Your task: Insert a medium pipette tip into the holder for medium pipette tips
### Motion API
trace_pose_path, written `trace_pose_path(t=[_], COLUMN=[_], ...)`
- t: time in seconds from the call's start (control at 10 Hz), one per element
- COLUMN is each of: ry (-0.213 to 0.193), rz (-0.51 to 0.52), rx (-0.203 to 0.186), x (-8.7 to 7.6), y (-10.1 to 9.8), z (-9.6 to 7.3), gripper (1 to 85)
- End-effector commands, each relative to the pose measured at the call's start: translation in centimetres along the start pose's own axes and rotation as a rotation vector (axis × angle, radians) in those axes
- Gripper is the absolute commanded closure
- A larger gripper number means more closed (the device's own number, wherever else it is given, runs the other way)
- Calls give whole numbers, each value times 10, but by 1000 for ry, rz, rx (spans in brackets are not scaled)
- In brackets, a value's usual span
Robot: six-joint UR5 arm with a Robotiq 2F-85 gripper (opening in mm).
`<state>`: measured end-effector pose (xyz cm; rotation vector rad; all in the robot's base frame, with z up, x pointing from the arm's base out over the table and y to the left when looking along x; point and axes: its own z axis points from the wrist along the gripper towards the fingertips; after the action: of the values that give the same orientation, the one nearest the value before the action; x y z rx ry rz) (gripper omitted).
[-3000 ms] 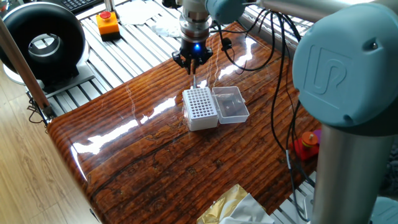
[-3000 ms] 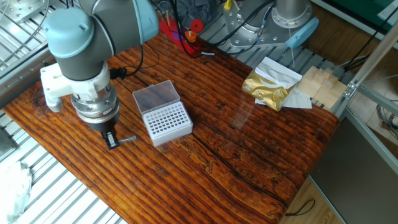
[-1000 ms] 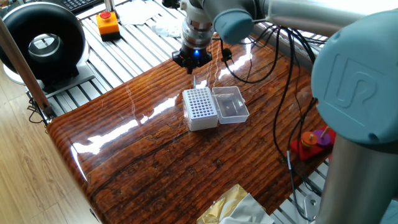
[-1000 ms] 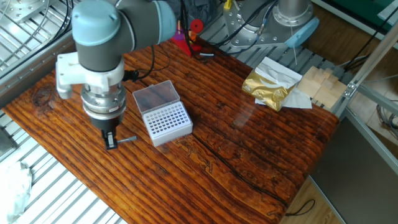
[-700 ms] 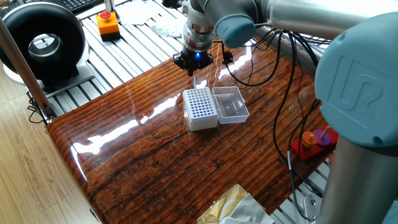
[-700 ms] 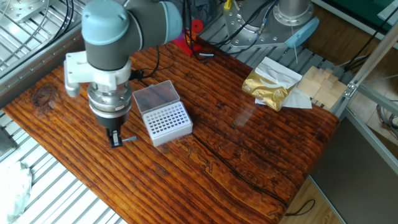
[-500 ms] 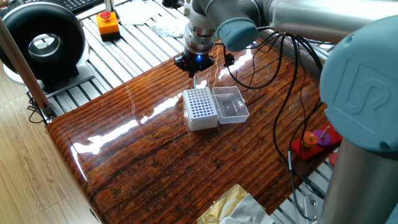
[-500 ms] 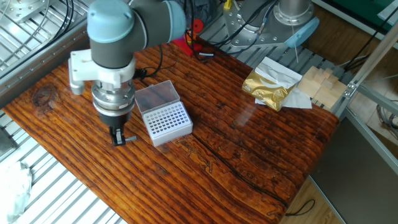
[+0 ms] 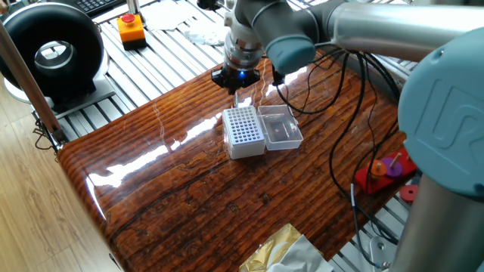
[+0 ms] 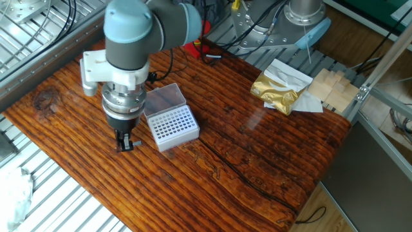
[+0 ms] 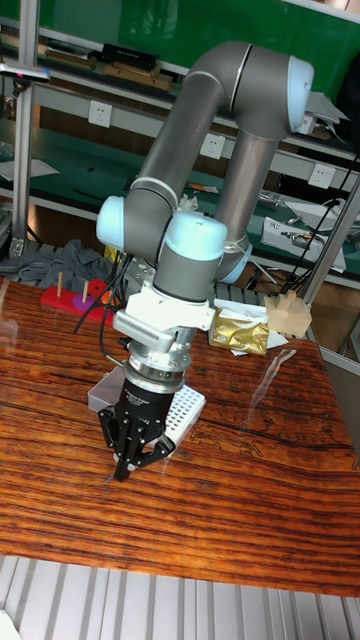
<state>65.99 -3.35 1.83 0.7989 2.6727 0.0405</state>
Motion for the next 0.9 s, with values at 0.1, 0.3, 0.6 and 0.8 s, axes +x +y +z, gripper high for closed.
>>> trace_pose_path(t=[0.1,0.3,0.6,0.8], ry=[-56,-33,-15,-7], rz=[-4,21,58,70], rx=[-5,1,-3,-4], x=[-8,0,9,15], y=[0,0,2,3], z=[-2,-1,-1,-3], gripper=[723,720,720,720])
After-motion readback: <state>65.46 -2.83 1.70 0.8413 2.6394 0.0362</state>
